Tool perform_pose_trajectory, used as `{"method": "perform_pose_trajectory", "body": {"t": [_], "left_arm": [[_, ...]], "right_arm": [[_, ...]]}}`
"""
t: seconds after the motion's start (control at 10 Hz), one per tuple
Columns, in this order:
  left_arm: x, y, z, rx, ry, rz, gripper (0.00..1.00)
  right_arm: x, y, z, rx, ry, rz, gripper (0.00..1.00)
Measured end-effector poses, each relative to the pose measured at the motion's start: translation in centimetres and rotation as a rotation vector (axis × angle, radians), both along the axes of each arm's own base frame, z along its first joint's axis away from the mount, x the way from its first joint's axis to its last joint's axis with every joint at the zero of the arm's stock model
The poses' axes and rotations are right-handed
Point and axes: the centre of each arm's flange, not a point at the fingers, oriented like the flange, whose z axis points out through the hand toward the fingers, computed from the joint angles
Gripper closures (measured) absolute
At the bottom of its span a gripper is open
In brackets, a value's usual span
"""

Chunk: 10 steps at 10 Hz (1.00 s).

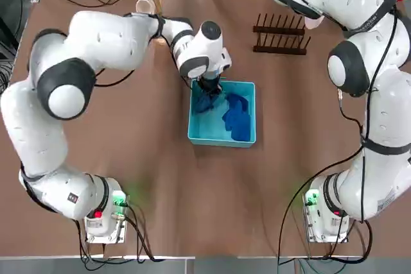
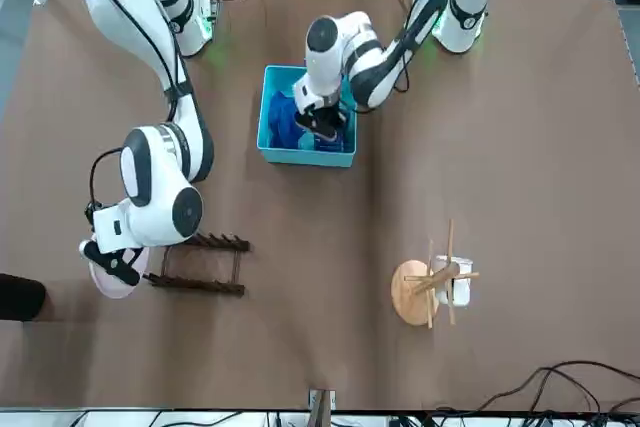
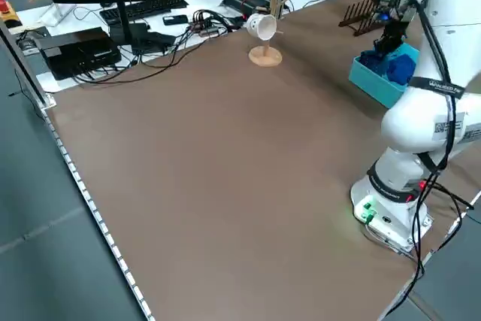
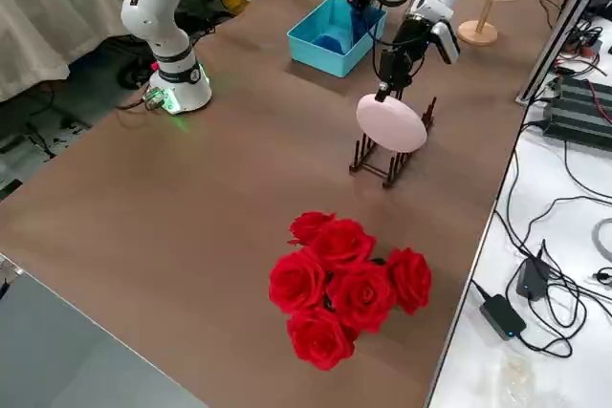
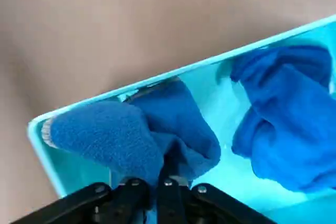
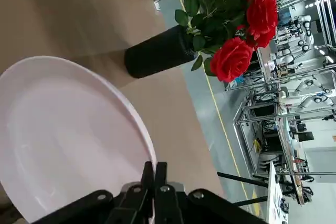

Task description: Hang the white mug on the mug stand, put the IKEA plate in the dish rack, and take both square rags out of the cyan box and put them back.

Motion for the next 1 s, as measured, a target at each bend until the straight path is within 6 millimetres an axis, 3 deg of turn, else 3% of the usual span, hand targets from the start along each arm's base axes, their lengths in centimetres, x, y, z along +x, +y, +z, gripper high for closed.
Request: {"method": "perform_pose_trajectory", "body": {"t": [0.2, 0.4, 0.5, 0.7, 0.8, 1.0], "left_arm": [[0.6, 0.6, 3.8, 0.028, 0.017, 0.005, 0.94], [2.8, 2.7, 8.2, 0.077, -0.010, 0.001, 0.94], [4.8, 5.2, 10.4, 0.111, -0.032, 0.004, 0.94], [9.8, 12.3, 13.0, 0.136, 0.008, 0.082, 0.94], [12.2, 16.0, 13.3, 0.132, 0.049, 0.085, 0.94], [15.1, 22.6, 11.4, 0.134, 0.154, 0.098, 0.94]], "right_arm": [[0.1, 0.0, -0.8, -0.007, -0.009, -0.008, 0.97], [0.3, 0.2, -1.2, -0.013, -0.030, -0.006, 0.97], [0.3, 0.3, -1.5, -0.014, -0.032, -0.002, 0.97], [0.2, 0.7, -2.3, -0.020, -0.037, -0.004, 0.97], [0.2, 0.8, -3.0, -0.023, -0.041, -0.006, 0.97], [-0.1, 1.0, -4.7, -0.032, -0.038, -0.011, 0.97]]}}
